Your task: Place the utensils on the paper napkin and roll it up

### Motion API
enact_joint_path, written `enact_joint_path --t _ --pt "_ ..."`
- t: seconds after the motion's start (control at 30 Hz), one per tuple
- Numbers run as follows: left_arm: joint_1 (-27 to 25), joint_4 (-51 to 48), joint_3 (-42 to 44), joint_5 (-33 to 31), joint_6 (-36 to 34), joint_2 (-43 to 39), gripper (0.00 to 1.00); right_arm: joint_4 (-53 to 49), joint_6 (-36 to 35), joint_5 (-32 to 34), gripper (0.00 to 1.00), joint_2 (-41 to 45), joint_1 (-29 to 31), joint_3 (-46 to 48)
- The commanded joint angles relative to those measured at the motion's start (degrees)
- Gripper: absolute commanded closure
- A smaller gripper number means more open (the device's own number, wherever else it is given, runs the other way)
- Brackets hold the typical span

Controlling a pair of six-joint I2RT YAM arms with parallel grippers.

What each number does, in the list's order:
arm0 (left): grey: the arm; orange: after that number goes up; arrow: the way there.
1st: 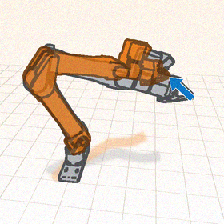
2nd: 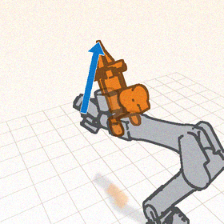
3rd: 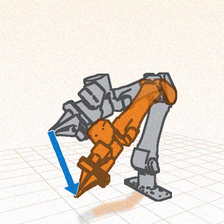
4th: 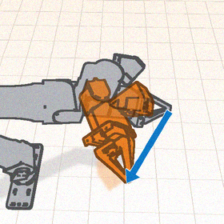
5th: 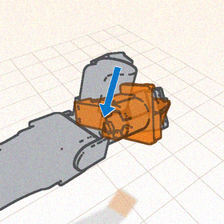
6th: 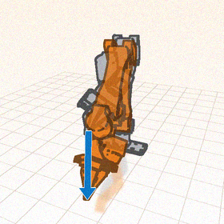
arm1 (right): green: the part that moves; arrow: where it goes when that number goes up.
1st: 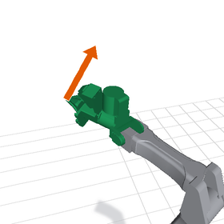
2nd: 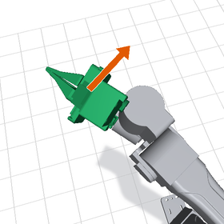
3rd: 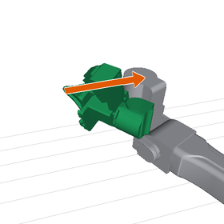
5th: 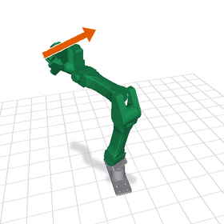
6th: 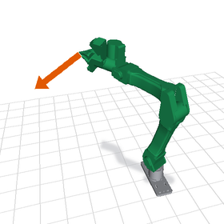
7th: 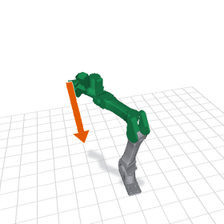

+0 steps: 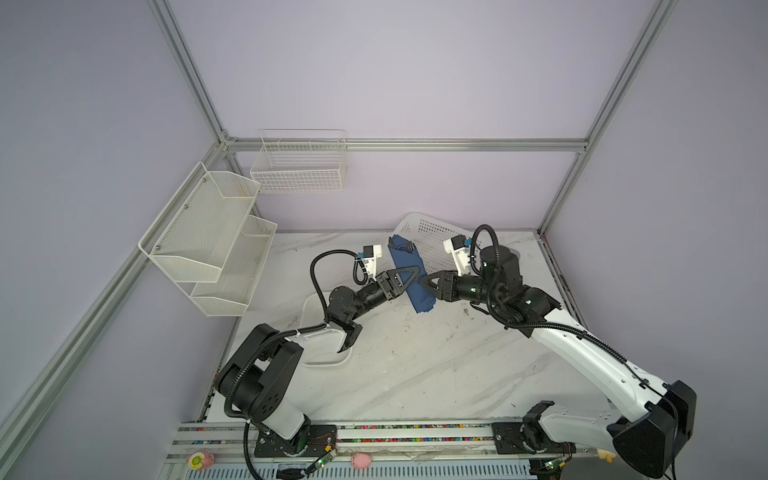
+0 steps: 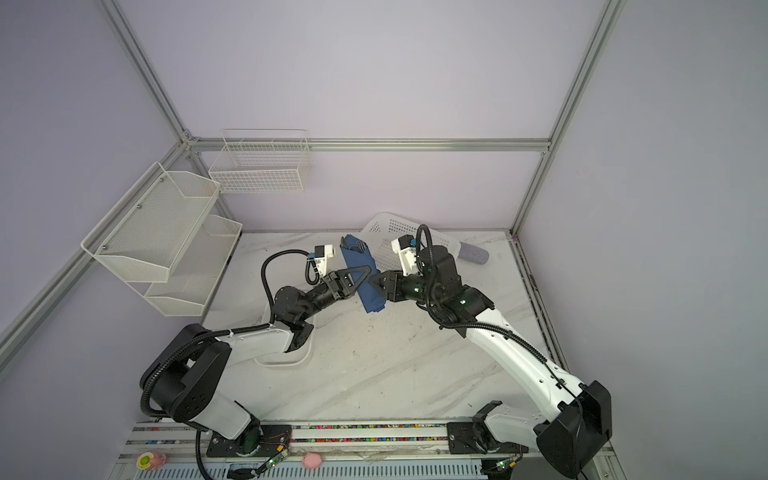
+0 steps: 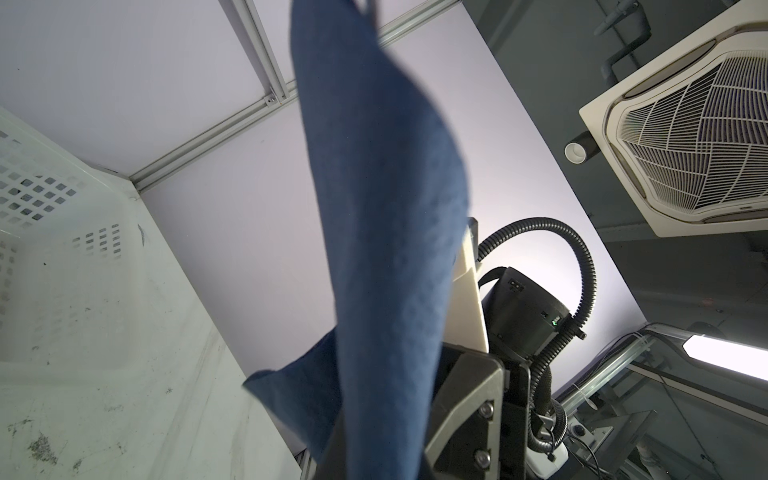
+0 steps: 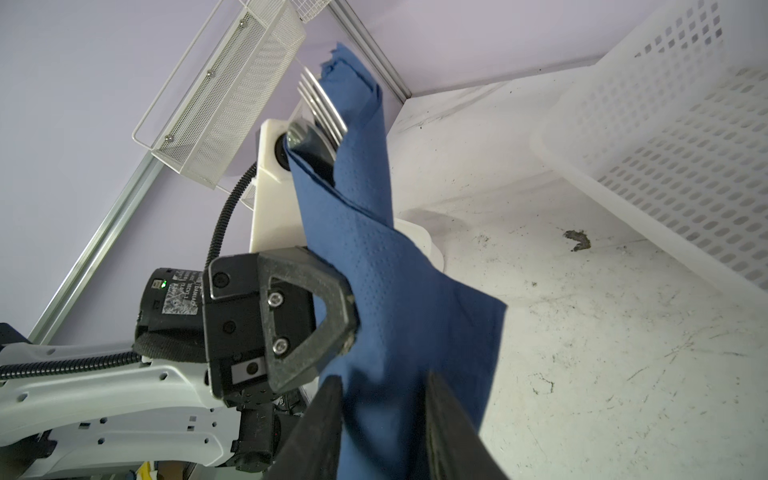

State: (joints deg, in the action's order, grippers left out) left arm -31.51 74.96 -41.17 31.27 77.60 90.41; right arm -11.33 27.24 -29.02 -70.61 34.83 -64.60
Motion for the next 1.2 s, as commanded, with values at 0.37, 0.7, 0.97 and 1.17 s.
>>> enact_joint_path --t 0.37,0.7,0.97,1.17 --pt "-0.2 4.8 -4.7 1.0 1.2 -3.1 1.00 6.6 -0.6 -10.8 0.63 -0.2 0.4 2.3" --pt "-0.3 4.8 -5.5 3.1 1.6 -4.2 1.00 7.9 -2.5 -16.1 0.64 -3.4 0.2 1.7" --pt "-0.4 4.8 -5.4 3.6 1.3 -4.3 1.00 9.1 -2.5 -19.3 0.67 -4.3 0.2 1.4" --pt "-0.3 4.8 -5.7 4.7 1.1 -4.1 1.00 9.6 -2.3 -21.0 0.71 -4.6 -0.2 1.6"
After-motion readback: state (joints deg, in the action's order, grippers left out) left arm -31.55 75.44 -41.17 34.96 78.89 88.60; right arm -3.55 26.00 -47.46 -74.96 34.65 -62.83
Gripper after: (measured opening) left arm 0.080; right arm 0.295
